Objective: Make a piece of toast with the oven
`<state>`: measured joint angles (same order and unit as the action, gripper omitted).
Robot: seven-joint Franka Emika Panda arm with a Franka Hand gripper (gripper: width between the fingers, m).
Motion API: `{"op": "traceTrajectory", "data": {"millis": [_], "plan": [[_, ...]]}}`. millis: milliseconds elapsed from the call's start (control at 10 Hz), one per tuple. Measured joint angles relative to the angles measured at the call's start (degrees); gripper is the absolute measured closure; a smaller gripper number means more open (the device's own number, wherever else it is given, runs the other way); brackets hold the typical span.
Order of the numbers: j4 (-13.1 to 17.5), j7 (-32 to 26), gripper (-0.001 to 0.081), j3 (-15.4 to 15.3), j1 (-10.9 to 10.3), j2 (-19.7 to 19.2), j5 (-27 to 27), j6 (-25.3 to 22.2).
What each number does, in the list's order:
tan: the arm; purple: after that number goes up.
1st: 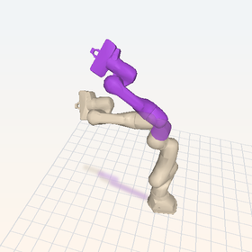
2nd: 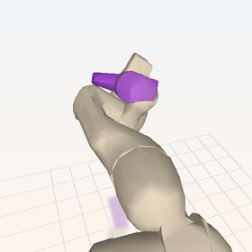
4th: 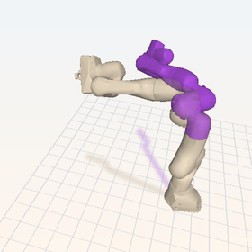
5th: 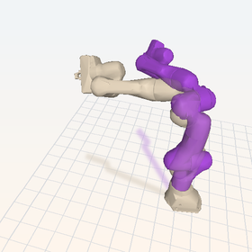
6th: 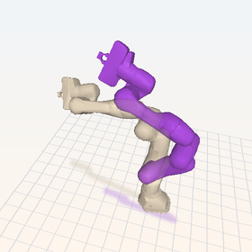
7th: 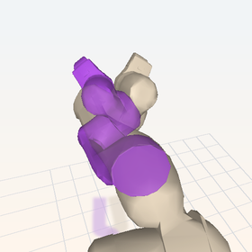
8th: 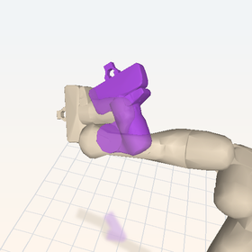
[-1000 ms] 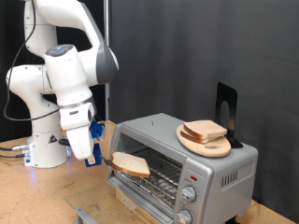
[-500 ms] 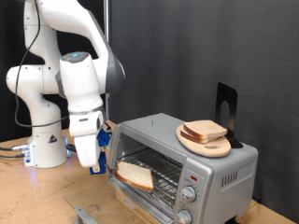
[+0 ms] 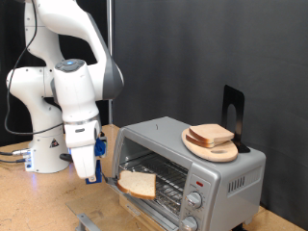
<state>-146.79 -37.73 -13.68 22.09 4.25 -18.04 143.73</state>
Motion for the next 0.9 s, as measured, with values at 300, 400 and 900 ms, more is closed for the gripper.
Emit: {"op": "traceTrajectory", "data": {"millis": [300,400,900], "plan": [[0.02,-1.60,0.0412,0.45,-0.04,1.45,-2.57,-0.55],[0.04,-0.33,0.0412,0.12,-0.09,1.51,-2.61,-0.10],[-0.27,5.38,0.0412,-4.05,-1.70,0.07,-4.00,4.38]]}}
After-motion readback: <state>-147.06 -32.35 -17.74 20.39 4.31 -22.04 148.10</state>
